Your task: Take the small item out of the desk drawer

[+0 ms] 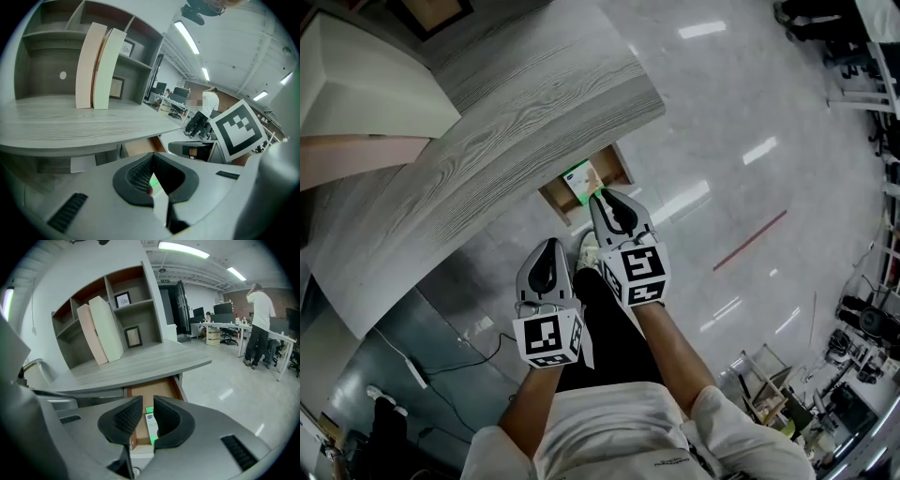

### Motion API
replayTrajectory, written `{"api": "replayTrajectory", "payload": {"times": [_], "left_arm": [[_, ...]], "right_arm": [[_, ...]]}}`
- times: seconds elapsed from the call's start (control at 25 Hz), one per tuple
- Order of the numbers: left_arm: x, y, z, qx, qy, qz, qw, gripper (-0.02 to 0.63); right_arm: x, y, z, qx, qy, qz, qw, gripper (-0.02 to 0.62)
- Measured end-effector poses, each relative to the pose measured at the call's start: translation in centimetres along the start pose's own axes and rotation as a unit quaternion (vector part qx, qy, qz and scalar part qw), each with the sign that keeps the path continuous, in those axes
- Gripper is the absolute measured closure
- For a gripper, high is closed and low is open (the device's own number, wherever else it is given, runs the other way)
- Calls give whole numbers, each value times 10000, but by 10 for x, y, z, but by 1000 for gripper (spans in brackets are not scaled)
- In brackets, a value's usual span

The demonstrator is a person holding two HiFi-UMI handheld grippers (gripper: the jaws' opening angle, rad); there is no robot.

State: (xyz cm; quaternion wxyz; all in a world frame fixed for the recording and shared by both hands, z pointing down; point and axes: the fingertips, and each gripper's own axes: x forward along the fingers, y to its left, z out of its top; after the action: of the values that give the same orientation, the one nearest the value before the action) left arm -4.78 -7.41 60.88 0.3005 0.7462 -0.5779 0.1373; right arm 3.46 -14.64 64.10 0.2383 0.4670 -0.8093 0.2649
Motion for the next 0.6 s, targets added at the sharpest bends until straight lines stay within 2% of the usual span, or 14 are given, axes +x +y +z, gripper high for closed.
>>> {"api": "replayTrajectory", "payload": {"times": [0.32,0.6], "left_arm": [[10,4,-13,-65,45,58,10000,591],[13,4,-24,-117,83,105,9998,591]], "right_arm": [[32,1,-24,-73,370,325,9988,374],[52,0,-43,-159,599,451,9971,316]]}}
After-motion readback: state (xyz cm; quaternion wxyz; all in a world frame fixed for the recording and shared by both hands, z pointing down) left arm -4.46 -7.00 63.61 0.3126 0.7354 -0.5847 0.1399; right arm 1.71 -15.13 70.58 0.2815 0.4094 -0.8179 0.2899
